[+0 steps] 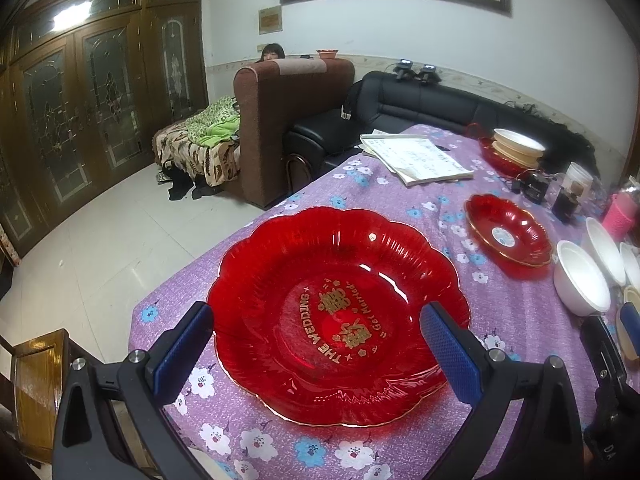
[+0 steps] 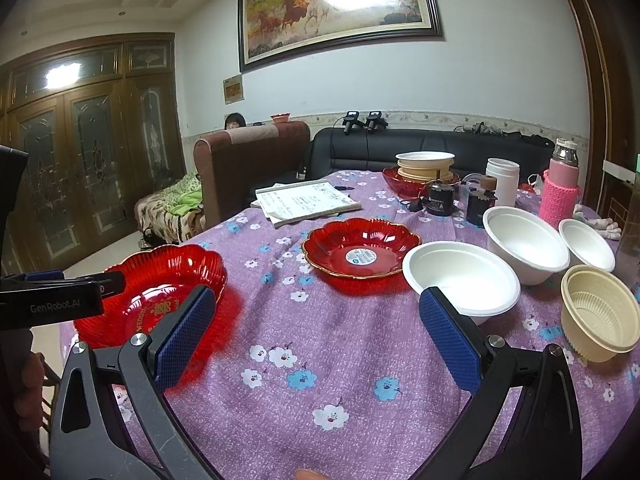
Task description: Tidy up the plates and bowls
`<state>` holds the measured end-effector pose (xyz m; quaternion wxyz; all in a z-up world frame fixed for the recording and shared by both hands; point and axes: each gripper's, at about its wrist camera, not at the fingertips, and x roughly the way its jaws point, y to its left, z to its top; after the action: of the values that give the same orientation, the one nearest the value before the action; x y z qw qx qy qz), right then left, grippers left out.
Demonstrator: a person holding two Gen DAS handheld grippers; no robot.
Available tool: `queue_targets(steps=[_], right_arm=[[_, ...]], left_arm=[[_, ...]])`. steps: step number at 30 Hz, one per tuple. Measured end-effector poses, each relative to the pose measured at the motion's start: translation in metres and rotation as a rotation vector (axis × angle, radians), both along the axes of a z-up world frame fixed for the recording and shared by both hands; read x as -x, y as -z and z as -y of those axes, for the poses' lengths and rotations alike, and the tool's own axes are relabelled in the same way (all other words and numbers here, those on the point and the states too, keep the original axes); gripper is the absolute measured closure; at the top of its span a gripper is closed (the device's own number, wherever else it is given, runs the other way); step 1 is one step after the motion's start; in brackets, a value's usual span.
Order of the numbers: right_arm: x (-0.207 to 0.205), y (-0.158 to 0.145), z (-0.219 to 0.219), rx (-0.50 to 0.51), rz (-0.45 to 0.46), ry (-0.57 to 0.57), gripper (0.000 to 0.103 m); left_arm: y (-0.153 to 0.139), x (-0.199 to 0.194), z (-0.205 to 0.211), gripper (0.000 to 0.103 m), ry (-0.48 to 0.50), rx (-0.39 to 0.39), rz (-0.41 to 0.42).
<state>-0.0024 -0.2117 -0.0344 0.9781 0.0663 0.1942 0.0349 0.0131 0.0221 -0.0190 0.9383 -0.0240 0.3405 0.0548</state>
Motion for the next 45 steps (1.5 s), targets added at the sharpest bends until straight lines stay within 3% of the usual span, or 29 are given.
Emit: queue_targets(steps=[45], right_arm=[[-0.0006,0.0048,-0.0028,0.002,-0.009,0.002,0.0]], left_arm=[[0.0057,-0.0054,-0.0088,0.0,-0.011,0.01,-0.016]])
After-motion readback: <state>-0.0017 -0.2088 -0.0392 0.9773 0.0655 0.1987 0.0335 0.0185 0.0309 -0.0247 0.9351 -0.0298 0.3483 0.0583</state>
